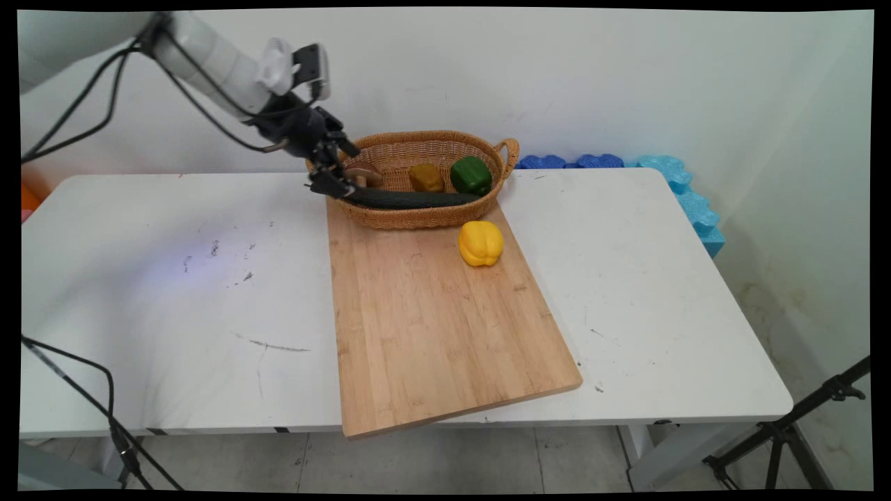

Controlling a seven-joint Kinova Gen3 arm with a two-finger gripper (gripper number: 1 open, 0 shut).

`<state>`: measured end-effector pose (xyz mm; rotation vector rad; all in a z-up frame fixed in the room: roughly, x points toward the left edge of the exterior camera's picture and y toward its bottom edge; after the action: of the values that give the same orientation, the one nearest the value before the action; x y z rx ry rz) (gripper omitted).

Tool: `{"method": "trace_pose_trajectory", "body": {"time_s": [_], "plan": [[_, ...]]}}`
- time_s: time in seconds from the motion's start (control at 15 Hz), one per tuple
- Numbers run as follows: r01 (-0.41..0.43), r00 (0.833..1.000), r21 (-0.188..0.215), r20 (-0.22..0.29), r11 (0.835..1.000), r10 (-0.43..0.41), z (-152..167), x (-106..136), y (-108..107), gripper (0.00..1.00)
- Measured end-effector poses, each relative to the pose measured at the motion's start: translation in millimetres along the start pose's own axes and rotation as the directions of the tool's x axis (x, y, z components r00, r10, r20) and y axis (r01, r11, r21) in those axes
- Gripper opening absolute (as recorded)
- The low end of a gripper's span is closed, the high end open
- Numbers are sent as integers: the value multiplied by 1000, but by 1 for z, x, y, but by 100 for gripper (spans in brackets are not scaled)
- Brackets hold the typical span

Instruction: Pick up the cucumber from the vegetable basket

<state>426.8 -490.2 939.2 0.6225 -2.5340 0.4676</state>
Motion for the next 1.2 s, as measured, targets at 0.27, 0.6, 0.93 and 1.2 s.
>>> {"method": "trace_pose_trajectory", "body": {"time_s": [0.27,0.6,0.93,1.2], "plan": [[38,999,42,24,998,-39,30,16,-15,100],[76,995,61,55,995,-79,64,27,-26,100],[122,988,55,91,991,-127,98,33,-31,100],[151,981,39,114,988,-155,119,35,-34,100]]}}
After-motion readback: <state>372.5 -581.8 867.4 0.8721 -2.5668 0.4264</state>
